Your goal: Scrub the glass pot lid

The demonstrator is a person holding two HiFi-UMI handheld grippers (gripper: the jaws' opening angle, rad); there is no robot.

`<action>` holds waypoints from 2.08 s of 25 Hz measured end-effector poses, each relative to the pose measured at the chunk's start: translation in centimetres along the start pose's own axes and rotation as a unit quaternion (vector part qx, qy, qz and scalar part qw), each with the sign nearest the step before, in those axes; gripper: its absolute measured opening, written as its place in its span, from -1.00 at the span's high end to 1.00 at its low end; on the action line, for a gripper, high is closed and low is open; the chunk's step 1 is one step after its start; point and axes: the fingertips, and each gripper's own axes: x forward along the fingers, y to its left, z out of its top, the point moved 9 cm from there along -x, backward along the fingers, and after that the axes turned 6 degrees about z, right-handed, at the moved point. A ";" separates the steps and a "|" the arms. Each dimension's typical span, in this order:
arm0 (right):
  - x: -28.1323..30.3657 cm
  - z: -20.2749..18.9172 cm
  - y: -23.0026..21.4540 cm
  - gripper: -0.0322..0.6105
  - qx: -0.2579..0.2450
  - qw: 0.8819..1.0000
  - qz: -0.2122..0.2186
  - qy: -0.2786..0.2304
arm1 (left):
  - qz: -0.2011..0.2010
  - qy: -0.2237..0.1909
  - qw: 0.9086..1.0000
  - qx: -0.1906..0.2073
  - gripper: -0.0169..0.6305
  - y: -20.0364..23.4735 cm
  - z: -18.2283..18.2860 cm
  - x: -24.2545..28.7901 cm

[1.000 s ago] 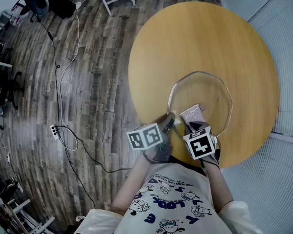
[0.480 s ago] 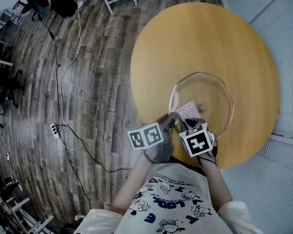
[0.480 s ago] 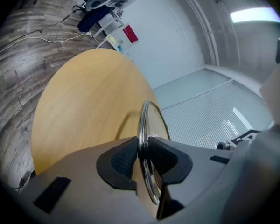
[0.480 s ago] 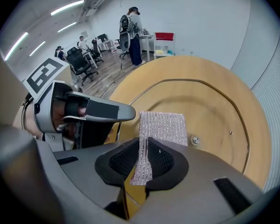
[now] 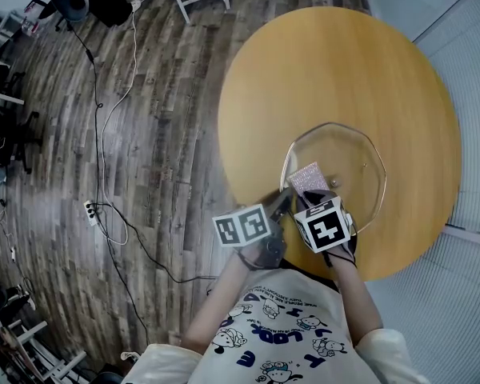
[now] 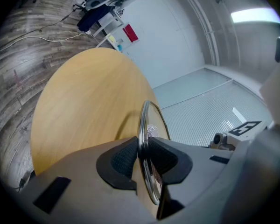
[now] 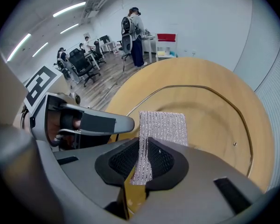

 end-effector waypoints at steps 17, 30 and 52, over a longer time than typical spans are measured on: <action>1.1 2.6 -2.2 0.70 -0.008 0.999 -0.030 -0.017 | -0.002 0.002 1.000 -0.001 0.70 0.1 0.2 0.2; 0.5 2.5 -2.6 0.70 0.005 0.998 -0.038 -0.058 | -0.006 -0.008 1.000 -0.007 0.70 0.2 0.0 0.2; -5.3 1.6 -1.2 0.70 0.036 0.969 -0.016 -0.243 | 0.078 -0.125 0.977 0.153 0.61 -1.3 4.4 -5.3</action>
